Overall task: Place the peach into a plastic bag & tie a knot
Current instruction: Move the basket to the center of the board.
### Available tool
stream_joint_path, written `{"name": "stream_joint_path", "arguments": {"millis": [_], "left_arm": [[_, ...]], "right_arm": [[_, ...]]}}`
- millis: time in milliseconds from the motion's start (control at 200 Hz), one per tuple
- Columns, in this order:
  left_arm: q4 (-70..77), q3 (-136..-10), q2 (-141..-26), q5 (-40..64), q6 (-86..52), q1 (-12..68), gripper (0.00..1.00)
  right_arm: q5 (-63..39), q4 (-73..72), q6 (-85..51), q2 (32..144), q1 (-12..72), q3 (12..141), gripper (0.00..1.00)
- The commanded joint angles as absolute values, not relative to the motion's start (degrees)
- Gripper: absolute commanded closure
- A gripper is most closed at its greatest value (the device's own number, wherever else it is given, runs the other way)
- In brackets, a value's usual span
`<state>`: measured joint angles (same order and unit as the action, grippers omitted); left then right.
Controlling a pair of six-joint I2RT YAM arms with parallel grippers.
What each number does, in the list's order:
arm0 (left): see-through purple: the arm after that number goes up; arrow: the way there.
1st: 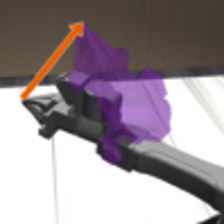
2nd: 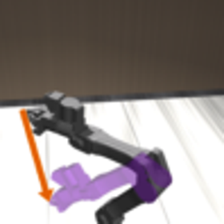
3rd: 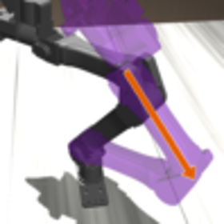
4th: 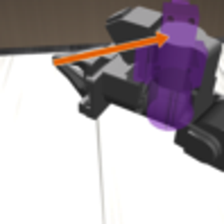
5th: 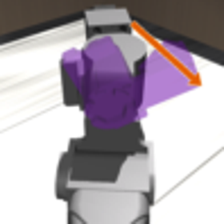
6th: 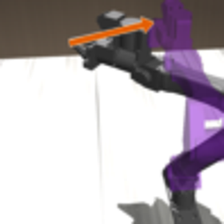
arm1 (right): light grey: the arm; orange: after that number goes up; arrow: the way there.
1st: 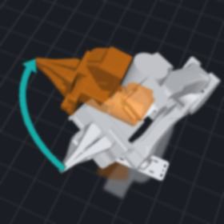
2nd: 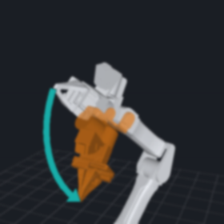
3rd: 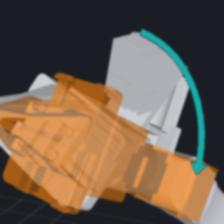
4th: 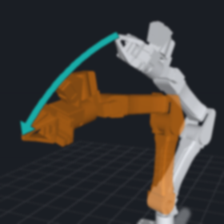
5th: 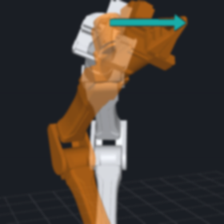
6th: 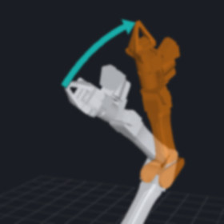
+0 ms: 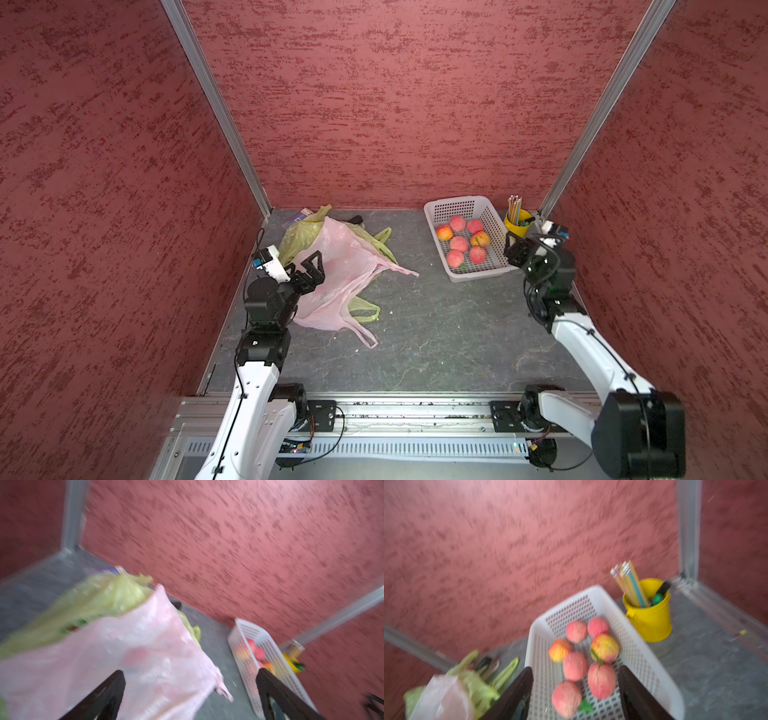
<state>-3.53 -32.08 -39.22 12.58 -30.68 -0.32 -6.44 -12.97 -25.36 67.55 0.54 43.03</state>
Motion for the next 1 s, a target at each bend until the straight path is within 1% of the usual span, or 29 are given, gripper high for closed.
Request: {"name": "stream_joint_path", "arguments": {"millis": [0, 45, 95, 240, 356, 516, 621, 816, 997], "left_arm": [[-16.67, -32.42, -39.21, 30.34, -39.02, 2.59, 0.09], [-18.43, -32.21, -38.81, 30.95, -39.66, 5.53, 0.11], [-21.1, -32.25, -38.34, 28.13, -39.43, 10.15, 0.11], [-28.99, -34.69, -39.05, 14.99, -36.52, 23.44, 0.11], [-31.42, -36.65, -41.77, 8.78, -34.31, 29.17, 0.11], [-36.08, -41.31, -46.78, 5.19, -30.69, 29.88, 0.11], [-39.6, -45.02, -49.45, 1.08, -28.35, 29.82, 0.11], [-44.41, -50.79, -55.04, -5.31, -24.08, 29.87, 0.12], [-46.04, -54.01, -61.25, -9.03, -20.64, 30.27, 0.12]], "right_arm": [[-13.86, 5.47, -26.6, 74.52, 2.86, 50.63, 0.36], [-12.42, 7.92, -26.09, 77.32, 3.69, 53.49, 0.36], [-11.68, 10.06, -25.44, 80.19, 4.53, 56.21, 0.35], [-9.01, 15.35, -23.05, 88.82, 7.91, 61.9, 0.36], [-6.36, 17.08, -21.26, 93.52, 10.45, 64.04, 0.37], [-4.27, 18.64, -20.02, 96.86, 11.67, 65.39, 0.43], [-3.35, 19.29, -19.64, 96.88, 11.84, 64.25, 0.45], [-3.45, 20.17, -19.26, 92.63, 13.21, 59.02, 0.47], [-3.69, 21.11, -20.75, 87.01, 15.08, 53.33, 0.47]]}}
